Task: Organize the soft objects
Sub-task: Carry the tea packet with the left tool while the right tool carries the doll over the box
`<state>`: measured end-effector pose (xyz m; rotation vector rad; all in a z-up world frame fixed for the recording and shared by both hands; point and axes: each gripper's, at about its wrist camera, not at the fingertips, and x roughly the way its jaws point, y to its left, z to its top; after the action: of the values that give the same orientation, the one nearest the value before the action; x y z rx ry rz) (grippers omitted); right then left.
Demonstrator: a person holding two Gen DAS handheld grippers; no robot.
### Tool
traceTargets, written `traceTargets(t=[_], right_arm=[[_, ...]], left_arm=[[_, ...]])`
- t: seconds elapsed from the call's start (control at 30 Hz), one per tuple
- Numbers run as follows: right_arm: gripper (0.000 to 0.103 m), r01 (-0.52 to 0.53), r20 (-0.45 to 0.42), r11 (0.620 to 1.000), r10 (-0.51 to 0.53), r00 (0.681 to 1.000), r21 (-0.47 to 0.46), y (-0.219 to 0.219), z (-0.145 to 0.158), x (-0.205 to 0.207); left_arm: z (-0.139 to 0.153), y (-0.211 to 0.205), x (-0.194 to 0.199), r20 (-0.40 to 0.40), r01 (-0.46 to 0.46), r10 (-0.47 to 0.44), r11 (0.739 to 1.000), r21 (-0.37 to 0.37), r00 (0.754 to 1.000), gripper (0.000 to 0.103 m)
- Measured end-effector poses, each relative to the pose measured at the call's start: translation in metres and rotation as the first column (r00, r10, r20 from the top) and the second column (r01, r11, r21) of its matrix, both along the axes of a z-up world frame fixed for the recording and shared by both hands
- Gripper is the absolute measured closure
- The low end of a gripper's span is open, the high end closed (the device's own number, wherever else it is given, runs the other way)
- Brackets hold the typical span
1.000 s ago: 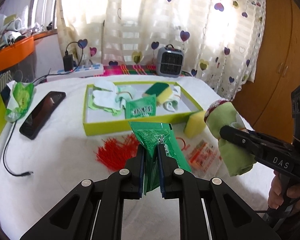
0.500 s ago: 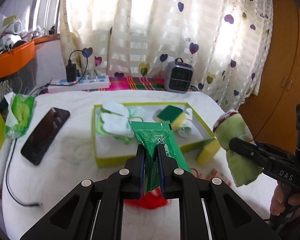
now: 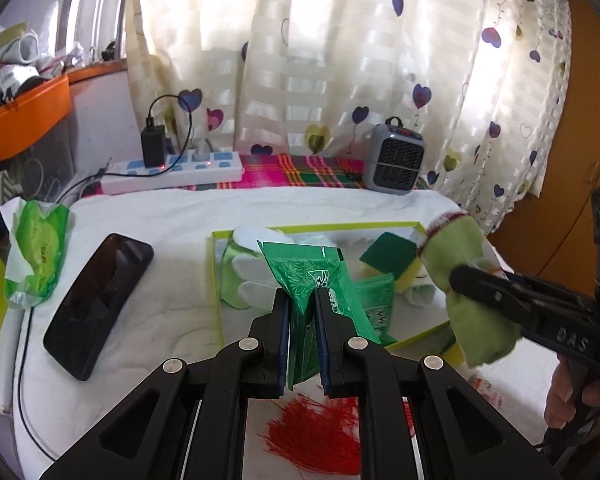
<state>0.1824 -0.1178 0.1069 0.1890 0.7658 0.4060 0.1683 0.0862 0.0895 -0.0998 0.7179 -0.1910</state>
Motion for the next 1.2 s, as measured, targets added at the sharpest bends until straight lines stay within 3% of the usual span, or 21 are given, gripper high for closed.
traceTargets(t=[0.57, 1.2], right_arm=[[0.072, 0.006, -0.110, 0.998, -0.014, 0.994, -0.066, 0.035, -0.029, 0.081], [0.071, -0.006, -0.139, 0.990, -0.014, 0.990, -0.143, 0.054, -0.054, 0.101]], left_arm=[[-0.041, 0.004, 0.036, -0.119, -0.008, 0.009, 1.000, 0.012, 0.993, 0.092], [-0.055, 0.002, 0.044, -0.157, 0.001, 0.003, 1.000, 0.021, 0.988, 0.087]])
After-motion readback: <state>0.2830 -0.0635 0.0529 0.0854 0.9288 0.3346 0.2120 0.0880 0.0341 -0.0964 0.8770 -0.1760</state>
